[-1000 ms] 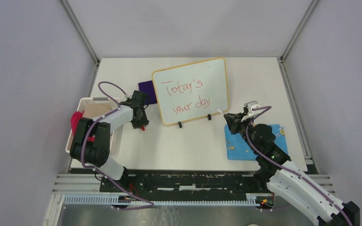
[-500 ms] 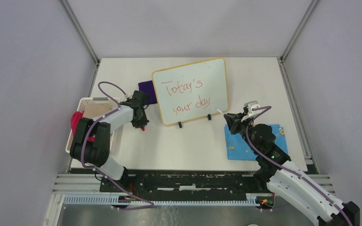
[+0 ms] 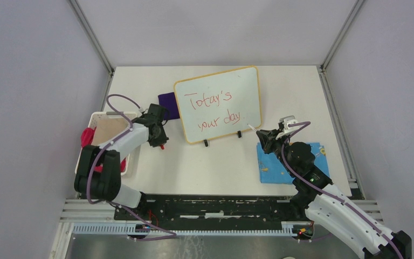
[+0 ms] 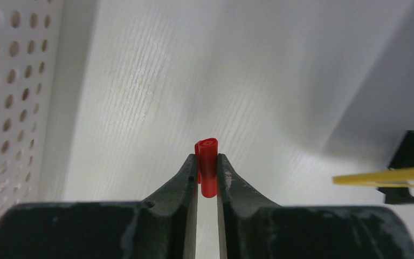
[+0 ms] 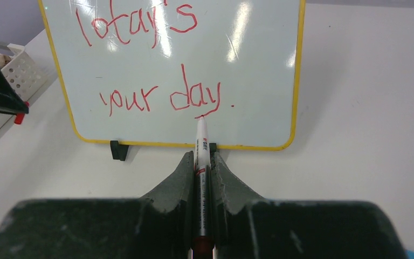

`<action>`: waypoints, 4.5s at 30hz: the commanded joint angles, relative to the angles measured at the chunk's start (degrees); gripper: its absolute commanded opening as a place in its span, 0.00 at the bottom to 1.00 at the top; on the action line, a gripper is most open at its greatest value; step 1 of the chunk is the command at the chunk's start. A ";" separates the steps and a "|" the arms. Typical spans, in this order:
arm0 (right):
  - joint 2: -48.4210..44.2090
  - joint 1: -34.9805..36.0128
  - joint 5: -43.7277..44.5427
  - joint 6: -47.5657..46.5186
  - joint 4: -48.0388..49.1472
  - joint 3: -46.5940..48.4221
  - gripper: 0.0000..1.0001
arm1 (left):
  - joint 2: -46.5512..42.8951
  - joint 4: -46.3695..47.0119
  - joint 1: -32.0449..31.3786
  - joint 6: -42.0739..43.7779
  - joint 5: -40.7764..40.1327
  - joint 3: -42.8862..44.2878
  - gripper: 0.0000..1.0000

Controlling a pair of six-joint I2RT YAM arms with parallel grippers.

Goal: Write a sentence on the whiteboard
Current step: Close the whiteboard marker at the center of the board.

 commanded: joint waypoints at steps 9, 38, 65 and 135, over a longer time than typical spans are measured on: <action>11.10 0.08 -1.57 -0.14 11.57 15.05 0.00 | -22.79 4.48 -0.57 0.51 12.62 13.92 0.02; 24.28 46.82 27.49 -51.52 72.44 13.09 0.00 | -19.78 79.53 -6.94 -38.65 32.17 7.70 0.02; 32.64 46.77 15.38 -41.35 65.70 26.74 0.00 | -28.04 69.08 -13.92 -42.24 21.76 6.43 0.02; 32.33 46.76 20.15 -44.34 68.75 25.90 0.00 | -27.92 66.88 -22.11 -38.02 20.08 4.76 0.02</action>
